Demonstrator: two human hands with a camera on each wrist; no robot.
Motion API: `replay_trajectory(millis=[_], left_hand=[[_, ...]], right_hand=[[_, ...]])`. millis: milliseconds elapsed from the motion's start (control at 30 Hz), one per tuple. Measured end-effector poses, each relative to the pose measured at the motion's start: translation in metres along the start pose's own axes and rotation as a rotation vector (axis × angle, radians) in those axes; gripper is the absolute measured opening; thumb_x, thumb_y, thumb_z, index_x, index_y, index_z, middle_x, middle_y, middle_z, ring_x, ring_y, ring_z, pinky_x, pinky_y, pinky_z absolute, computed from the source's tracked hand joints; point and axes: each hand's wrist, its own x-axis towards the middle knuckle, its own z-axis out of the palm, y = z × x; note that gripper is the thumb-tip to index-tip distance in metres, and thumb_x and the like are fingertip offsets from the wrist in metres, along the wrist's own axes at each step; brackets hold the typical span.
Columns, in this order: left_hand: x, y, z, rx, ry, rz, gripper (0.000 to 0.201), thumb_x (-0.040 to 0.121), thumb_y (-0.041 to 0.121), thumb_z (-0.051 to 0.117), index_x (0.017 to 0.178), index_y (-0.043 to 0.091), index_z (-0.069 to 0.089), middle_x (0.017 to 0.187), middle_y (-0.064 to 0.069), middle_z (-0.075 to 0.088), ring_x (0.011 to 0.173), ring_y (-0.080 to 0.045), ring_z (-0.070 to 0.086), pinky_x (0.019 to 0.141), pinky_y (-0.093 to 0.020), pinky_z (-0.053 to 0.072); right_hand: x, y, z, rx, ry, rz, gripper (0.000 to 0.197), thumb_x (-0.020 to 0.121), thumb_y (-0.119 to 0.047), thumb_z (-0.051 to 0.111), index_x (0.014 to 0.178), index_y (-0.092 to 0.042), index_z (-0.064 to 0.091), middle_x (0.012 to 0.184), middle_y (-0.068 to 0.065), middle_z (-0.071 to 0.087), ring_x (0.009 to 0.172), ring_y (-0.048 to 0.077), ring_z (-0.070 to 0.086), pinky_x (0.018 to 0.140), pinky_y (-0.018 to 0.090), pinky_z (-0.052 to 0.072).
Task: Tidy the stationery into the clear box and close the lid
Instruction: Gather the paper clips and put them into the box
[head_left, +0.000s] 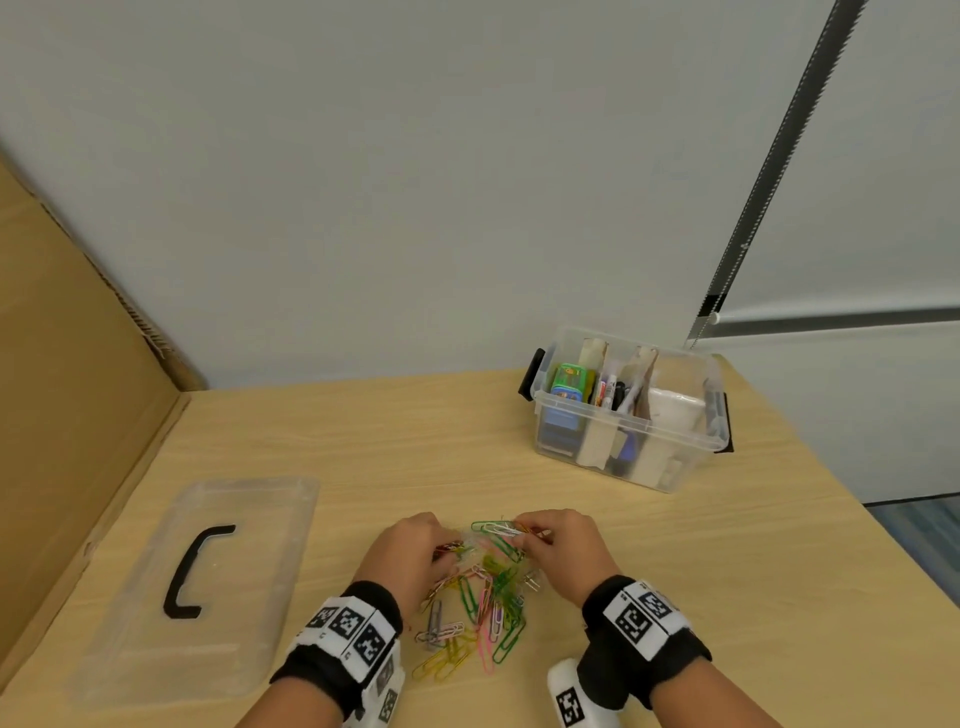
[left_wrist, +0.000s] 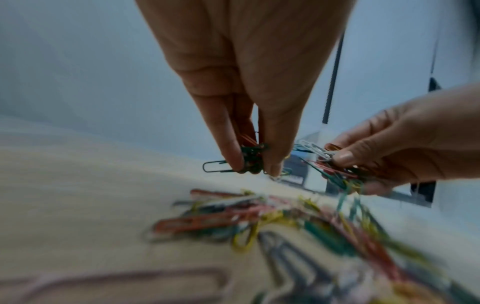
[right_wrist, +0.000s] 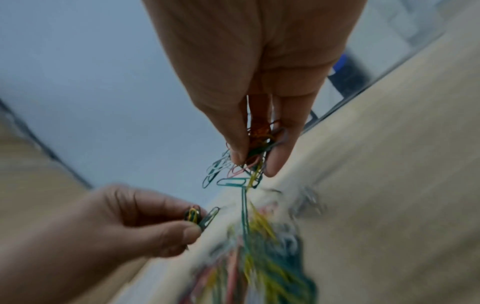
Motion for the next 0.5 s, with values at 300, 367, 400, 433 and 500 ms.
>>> replay_trajectory(millis=[300,367,400,433,500], left_hand=[[0.01,0.012,-0.022,-0.149,0.232,-0.056,0.023,0.087,0.029,0.065,0.109,0.025,0.072,0.096,0.006,0.068,0.086,-0.009,0.062,0.077,-0.022,0.049],[0.013,0.018,-0.023,-0.16,0.243,-0.07,0.022,0.087,0.027,0.066,0.108,0.024,0.072,0.096,0.005,0.069,0.086,-0.009,0.062,0.076,-0.023,0.049],[0.014,0.02,-0.023,-0.164,0.249,-0.08,0.022,0.087,0.027,0.066,0.108,0.024,0.073,0.096,0.005,0.069,0.085,-0.009,0.062,0.075,-0.022,0.049],[0.015,0.022,-0.022,-0.162,0.252,-0.091,0.022,0.087,0.027,0.066,0.108,0.023,0.073,0.096,0.005,0.069,0.084,-0.008,0.062,0.073,-0.019,0.047],[0.017,0.027,-0.02,-0.151,0.245,-0.116,0.023,0.087,0.028,0.066,0.109,0.024,0.072,0.097,0.006,0.069,0.082,-0.005,0.059,0.069,-0.013,0.04]], right_hand=[[-0.012,-0.027,-0.101,0.541,0.013,0.03,0.021,0.086,-0.002,0.064,0.092,-0.022,0.068,0.096,0.013,0.069,0.077,0.02,0.068,0.069,0.023,0.058],[-0.01,-0.031,-0.128,0.58,0.034,0.017,0.021,0.085,-0.001,0.064,0.094,-0.019,0.069,0.096,0.012,0.071,0.077,0.017,0.07,0.068,0.022,0.058],[-0.009,-0.032,-0.142,0.594,0.056,0.011,0.02,0.085,-0.001,0.064,0.096,-0.017,0.07,0.093,0.01,0.071,0.075,0.014,0.07,0.067,0.021,0.058],[-0.006,-0.032,-0.155,0.602,0.089,0.001,0.02,0.085,0.0,0.064,0.099,-0.014,0.07,0.09,0.008,0.072,0.072,0.012,0.07,0.066,0.019,0.057],[0.001,-0.029,-0.181,0.589,0.158,-0.016,0.019,0.085,0.001,0.064,0.1,-0.009,0.069,0.086,0.009,0.071,0.067,0.01,0.069,0.063,0.017,0.057]])
